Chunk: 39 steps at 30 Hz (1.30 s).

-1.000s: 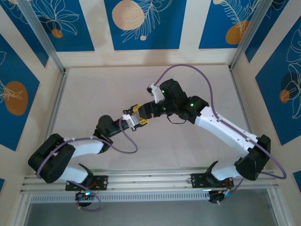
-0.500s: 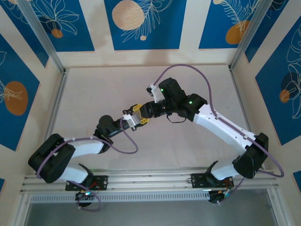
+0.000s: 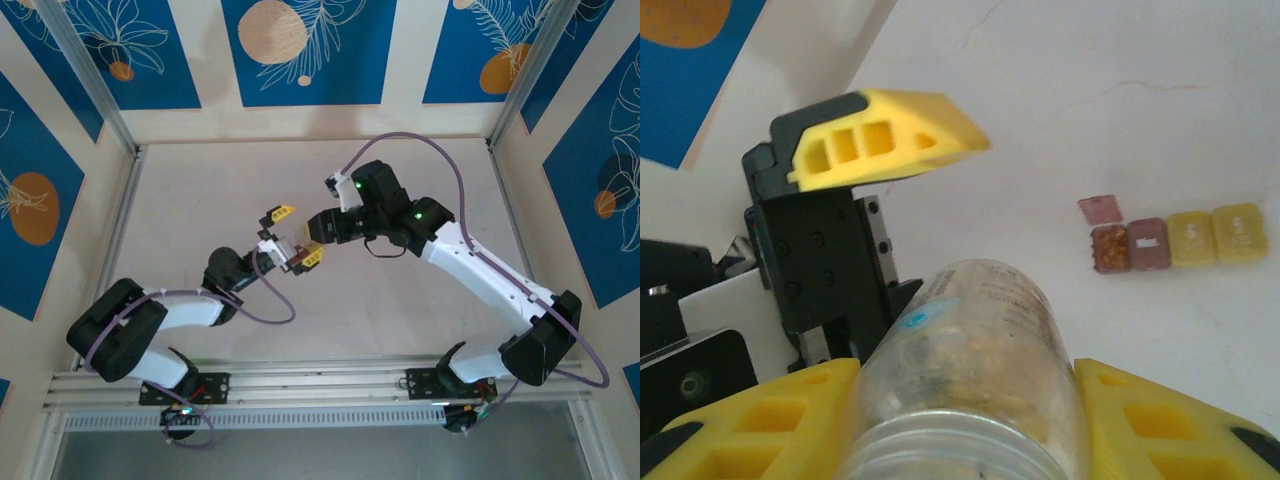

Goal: Sort the pills into containers

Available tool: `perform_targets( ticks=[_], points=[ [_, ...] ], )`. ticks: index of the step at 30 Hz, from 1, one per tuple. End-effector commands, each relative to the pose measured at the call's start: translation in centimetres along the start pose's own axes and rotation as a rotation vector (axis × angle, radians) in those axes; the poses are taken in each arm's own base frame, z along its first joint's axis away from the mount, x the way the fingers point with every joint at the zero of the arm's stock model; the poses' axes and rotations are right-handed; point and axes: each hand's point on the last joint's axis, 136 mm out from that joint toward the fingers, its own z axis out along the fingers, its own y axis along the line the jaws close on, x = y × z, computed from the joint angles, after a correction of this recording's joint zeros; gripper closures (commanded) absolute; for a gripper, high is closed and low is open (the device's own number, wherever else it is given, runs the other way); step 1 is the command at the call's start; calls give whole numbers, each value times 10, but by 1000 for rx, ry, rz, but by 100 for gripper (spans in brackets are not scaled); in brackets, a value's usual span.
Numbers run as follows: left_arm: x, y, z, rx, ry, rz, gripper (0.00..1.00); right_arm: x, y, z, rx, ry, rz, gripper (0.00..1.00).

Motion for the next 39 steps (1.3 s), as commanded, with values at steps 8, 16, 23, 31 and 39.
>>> perform_targets(
  ticks=[8, 16, 23, 31, 39],
  points=[
    [-19, 15, -14, -85, -47, -68, 0, -50, -121, -16, 399, -85, -32, 69],
    [-3, 64, -45, -376, 190, -336, 0, -79, -244, 14, 574, 39, 63, 68],
    [33, 98, -99, -676, 426, -499, 0, -86, -295, 49, 614, 156, 83, 67],
    [76, 103, -127, -773, 542, -691, 0, -81, -312, 98, 644, 249, 41, 65],
    [101, 99, -127, -763, 609, -783, 0, -69, -308, 126, 601, 288, 49, 62]
  ],
)
